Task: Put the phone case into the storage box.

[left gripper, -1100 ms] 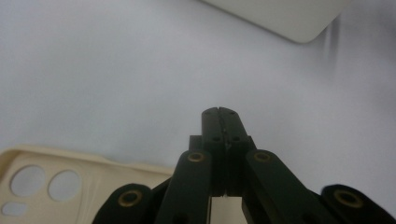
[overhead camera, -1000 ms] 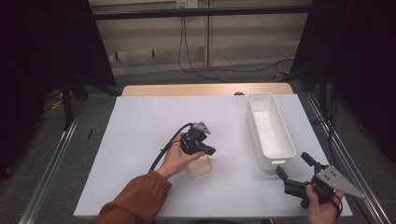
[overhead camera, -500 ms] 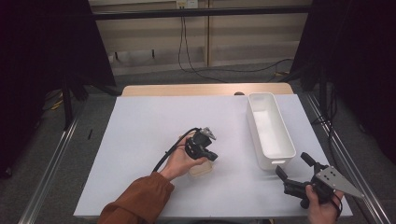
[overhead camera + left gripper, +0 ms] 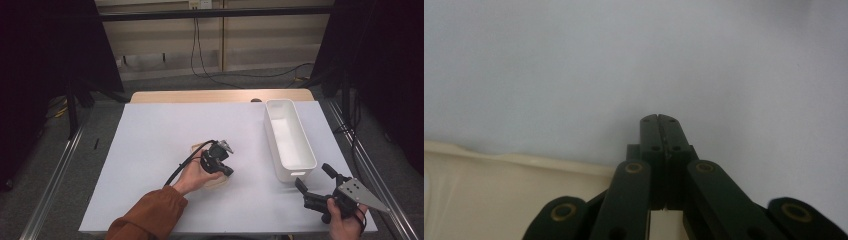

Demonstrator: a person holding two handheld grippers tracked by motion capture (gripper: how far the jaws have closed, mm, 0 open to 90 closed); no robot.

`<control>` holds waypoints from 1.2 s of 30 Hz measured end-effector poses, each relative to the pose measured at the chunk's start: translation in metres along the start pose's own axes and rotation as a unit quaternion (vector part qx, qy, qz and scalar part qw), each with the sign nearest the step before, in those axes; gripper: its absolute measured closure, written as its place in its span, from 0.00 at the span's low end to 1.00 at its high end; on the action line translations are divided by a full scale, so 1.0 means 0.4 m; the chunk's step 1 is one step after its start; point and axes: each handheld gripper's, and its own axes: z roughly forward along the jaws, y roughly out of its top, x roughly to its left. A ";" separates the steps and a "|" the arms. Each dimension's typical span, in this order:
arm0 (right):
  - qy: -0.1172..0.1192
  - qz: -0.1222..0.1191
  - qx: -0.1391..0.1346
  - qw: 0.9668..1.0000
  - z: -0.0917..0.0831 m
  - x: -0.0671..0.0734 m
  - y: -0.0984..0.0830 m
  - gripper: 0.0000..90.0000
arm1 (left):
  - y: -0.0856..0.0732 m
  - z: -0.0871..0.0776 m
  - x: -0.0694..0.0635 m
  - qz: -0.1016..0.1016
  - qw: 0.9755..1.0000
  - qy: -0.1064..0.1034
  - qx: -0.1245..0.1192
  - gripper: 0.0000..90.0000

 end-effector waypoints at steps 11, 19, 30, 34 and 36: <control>-0.001 0.000 -0.002 1.000 -0.001 0.000 0.000 0.00 | -0.016 -0.009 0.000 -0.005 1.000 -0.005 0.002 1.00; 0.000 0.002 0.000 1.000 -0.001 0.000 -0.001 0.00 | -0.030 -0.016 -0.004 -0.011 1.000 -0.006 -0.002 1.00; 0.000 0.002 0.000 1.000 -0.001 -0.001 -0.001 0.00 | -0.052 -0.030 -0.006 -0.007 1.000 -0.001 -0.002 1.00; -0.001 0.002 0.001 1.000 -0.001 -0.001 -0.002 0.00 | -0.059 -0.033 -0.006 -0.011 1.000 -0.002 -0.004 1.00; -0.001 0.001 0.001 1.000 -0.002 -0.001 -0.002 0.00 | -0.063 -0.035 -0.003 -0.014 1.000 -0.005 -0.006 1.00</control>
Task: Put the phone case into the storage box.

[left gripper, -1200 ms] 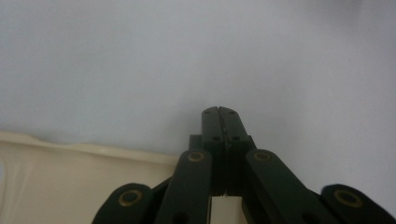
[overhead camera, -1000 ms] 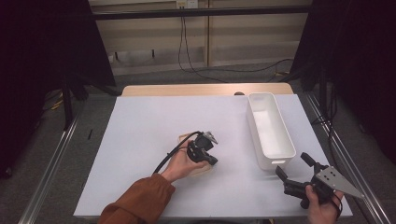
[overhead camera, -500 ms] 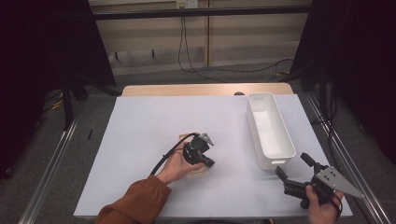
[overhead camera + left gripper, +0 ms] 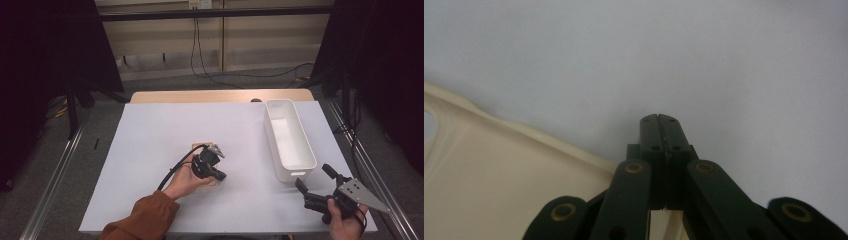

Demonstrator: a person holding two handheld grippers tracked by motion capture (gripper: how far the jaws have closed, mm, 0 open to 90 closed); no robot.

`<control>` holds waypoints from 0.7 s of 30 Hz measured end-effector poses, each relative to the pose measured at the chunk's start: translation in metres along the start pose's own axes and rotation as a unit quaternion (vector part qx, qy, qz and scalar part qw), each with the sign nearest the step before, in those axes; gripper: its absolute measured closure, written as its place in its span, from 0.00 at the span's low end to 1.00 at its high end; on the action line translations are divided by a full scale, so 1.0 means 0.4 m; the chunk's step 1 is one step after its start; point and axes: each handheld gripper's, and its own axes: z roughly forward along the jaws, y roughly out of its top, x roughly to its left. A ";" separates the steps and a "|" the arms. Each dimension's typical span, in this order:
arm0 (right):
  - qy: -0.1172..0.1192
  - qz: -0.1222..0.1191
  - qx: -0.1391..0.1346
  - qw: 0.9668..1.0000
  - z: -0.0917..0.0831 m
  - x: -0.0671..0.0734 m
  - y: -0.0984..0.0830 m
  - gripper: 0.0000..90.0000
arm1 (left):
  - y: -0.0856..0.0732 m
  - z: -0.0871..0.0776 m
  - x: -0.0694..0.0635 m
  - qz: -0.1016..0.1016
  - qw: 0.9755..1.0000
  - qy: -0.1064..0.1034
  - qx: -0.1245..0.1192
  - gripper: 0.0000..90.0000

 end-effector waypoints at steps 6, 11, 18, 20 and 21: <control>-0.002 -0.002 0.001 1.000 -0.001 -0.001 0.000 0.00 | -0.008 -0.006 -0.001 0.004 1.000 0.004 0.003 1.00; -0.002 -0.002 0.001 1.000 -0.002 -0.001 0.000 0.00 | -0.018 -0.014 0.001 -0.001 1.000 0.003 0.003 1.00; -0.003 -0.003 0.001 1.000 -0.002 0.000 0.000 0.00 | -0.031 -0.020 0.002 -0.003 1.000 0.001 -0.004 1.00; -0.002 -0.004 0.002 1.000 -0.002 0.000 0.000 0.00 | -0.034 -0.022 0.001 0.002 1.000 0.003 -0.004 1.00; -0.004 -0.004 0.002 1.000 -0.002 0.000 0.000 0.00 | -0.035 -0.022 0.000 0.001 1.000 0.004 -0.005 1.00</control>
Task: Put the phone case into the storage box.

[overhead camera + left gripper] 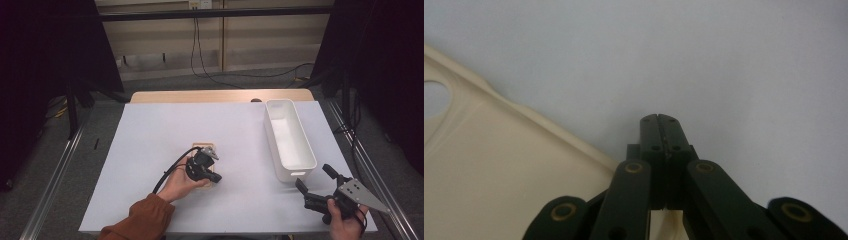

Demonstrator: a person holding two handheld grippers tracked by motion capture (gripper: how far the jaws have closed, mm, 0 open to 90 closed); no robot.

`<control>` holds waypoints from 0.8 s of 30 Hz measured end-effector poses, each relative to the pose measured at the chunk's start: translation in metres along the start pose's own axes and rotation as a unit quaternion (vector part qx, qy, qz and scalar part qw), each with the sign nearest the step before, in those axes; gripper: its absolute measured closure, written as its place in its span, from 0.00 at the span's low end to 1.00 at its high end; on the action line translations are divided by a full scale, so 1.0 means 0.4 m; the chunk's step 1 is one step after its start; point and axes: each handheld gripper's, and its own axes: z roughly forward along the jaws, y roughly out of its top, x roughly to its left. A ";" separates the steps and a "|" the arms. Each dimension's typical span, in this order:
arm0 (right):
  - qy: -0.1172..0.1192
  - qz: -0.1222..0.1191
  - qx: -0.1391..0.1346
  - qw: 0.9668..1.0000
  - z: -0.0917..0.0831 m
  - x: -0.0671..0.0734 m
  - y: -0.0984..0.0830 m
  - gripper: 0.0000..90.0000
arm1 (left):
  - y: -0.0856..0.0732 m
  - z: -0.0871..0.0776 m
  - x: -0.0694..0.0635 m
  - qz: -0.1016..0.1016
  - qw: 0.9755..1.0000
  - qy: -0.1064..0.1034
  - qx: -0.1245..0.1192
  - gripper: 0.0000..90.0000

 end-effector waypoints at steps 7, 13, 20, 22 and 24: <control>0.000 0.000 -0.001 1.000 -0.001 0.000 0.000 0.00 | -0.006 -0.005 0.001 0.002 1.000 0.001 0.000 1.00; 0.000 0.000 -0.001 1.000 -0.001 0.000 0.000 0.00 | -0.016 -0.011 0.002 -0.008 1.000 0.001 -0.004 1.00; 0.000 0.000 0.000 1.000 -0.001 0.001 0.000 0.00 | -0.030 -0.021 0.004 -0.013 1.000 0.000 -0.006 1.00; 0.000 0.000 0.000 1.000 0.000 0.001 0.000 0.00 | -0.032 -0.026 0.008 -0.001 1.000 0.004 0.002 1.00; 0.001 0.000 0.001 1.000 0.000 0.001 0.000 0.00 | -0.036 -0.026 0.005 -0.012 1.000 0.003 -0.005 1.00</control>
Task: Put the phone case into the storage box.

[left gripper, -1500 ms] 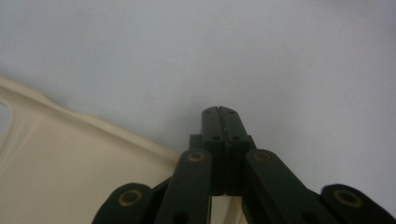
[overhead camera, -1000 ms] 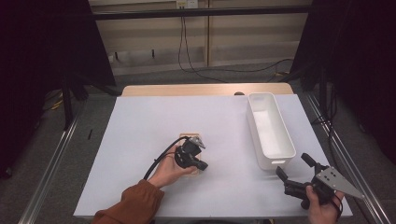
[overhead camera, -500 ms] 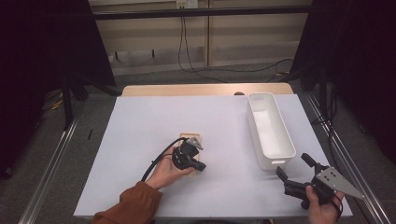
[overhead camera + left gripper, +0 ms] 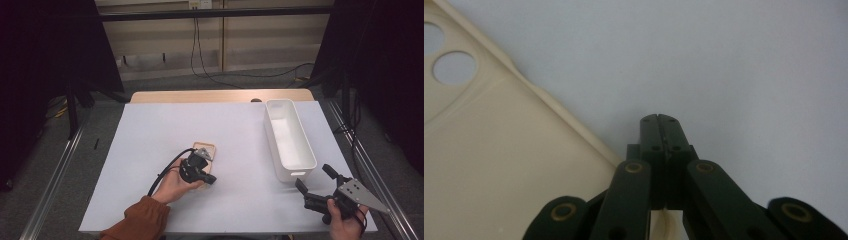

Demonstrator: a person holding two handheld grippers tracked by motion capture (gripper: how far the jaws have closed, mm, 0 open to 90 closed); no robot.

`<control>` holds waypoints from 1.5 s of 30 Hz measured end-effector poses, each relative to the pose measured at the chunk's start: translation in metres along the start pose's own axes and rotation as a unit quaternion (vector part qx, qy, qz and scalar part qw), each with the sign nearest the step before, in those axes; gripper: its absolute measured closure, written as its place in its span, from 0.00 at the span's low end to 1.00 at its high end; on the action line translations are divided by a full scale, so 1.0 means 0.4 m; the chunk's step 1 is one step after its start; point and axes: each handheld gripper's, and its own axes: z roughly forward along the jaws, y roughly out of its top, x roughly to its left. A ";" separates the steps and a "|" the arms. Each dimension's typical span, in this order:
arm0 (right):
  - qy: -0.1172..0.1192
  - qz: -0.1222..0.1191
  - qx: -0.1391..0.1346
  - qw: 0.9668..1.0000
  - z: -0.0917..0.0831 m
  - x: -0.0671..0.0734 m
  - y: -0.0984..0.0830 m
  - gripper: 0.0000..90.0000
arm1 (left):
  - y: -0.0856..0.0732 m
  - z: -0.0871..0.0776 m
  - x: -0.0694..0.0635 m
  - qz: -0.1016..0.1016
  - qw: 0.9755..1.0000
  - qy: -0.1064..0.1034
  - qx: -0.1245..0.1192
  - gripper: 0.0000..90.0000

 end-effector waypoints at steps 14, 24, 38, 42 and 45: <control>-0.001 0.000 -0.001 1.000 -0.001 0.000 0.000 0.00 | -0.012 -0.009 0.004 -0.004 1.000 0.002 0.000 1.00; -0.001 -0.001 -0.001 1.000 -0.002 -0.001 0.000 0.00 | -0.026 -0.017 0.003 -0.017 1.000 0.003 -0.008 1.00; -0.001 -0.002 -0.001 1.000 0.000 0.001 0.000 0.00 | -0.042 -0.026 0.000 -0.011 1.000 0.011 -0.013 1.00; 0.000 -0.001 -0.001 1.000 -0.001 0.002 0.000 0.00 | -0.043 -0.027 0.000 -0.012 1.000 0.013 -0.012 1.00; -0.001 -0.002 0.000 1.000 -0.002 0.001 0.000 0.00 | -0.044 -0.027 0.001 -0.015 1.000 0.010 -0.016 1.00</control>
